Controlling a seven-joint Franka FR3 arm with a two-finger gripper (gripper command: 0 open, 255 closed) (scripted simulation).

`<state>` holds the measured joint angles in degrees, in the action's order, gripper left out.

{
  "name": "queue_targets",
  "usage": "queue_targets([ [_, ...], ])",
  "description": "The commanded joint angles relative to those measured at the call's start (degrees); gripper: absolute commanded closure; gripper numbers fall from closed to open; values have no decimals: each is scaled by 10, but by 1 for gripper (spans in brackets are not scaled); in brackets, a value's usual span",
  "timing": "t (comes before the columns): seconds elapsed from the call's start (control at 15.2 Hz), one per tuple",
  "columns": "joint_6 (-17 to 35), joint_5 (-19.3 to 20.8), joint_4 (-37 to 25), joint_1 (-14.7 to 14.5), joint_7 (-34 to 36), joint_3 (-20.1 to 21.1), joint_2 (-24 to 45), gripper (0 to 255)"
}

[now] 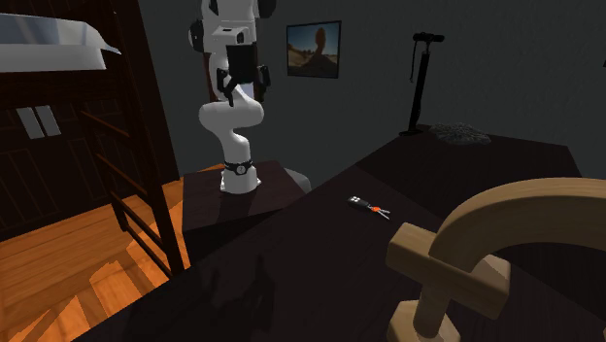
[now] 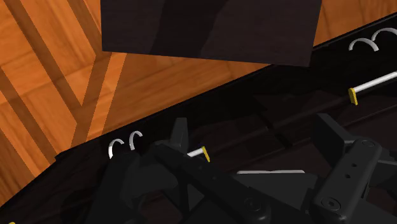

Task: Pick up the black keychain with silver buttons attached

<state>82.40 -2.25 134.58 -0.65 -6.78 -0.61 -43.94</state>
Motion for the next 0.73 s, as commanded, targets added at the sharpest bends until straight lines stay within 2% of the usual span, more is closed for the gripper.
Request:
queue_targets([
  [0.0,0,0,0,0,0,0,0,0],
  [0.66,153,-36,-17,-27,62,73,157,0],
])
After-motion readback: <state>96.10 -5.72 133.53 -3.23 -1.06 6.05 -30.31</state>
